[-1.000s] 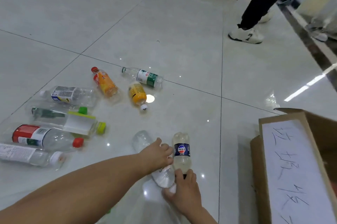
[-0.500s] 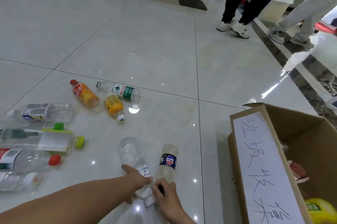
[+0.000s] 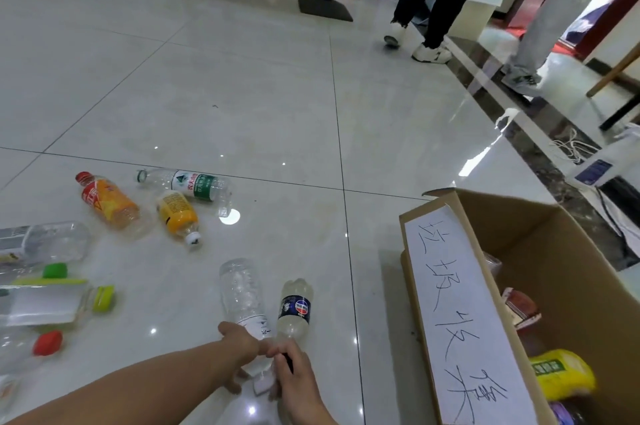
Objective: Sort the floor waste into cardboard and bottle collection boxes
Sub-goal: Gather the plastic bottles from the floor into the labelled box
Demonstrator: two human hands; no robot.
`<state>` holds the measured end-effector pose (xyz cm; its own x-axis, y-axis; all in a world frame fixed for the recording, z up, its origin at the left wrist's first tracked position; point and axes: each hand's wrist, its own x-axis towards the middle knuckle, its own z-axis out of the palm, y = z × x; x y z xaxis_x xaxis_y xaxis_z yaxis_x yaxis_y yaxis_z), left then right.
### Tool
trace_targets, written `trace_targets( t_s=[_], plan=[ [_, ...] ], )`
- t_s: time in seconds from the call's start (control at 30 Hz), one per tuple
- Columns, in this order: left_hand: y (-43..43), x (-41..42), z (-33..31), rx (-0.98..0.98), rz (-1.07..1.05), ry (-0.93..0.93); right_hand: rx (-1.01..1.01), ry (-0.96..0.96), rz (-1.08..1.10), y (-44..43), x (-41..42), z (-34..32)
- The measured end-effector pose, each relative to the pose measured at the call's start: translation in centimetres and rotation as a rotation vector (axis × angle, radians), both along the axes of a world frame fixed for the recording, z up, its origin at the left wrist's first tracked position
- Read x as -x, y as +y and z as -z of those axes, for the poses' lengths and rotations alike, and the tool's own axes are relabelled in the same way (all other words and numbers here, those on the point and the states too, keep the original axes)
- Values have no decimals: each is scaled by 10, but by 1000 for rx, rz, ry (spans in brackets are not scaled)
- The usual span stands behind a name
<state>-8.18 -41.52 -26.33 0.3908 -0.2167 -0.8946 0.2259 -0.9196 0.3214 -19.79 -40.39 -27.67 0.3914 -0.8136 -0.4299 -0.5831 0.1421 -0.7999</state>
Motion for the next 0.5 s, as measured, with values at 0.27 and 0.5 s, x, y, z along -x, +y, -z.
trace_targets(
  t_s=[0.27,0.5],
  plan=[
    [1,-17,6,107,70,-76,54,183,-13,-8,8,-25],
    [-10,-13,-24,311,33,-77,-47,41,254,-42,-1,-63]
  ],
)
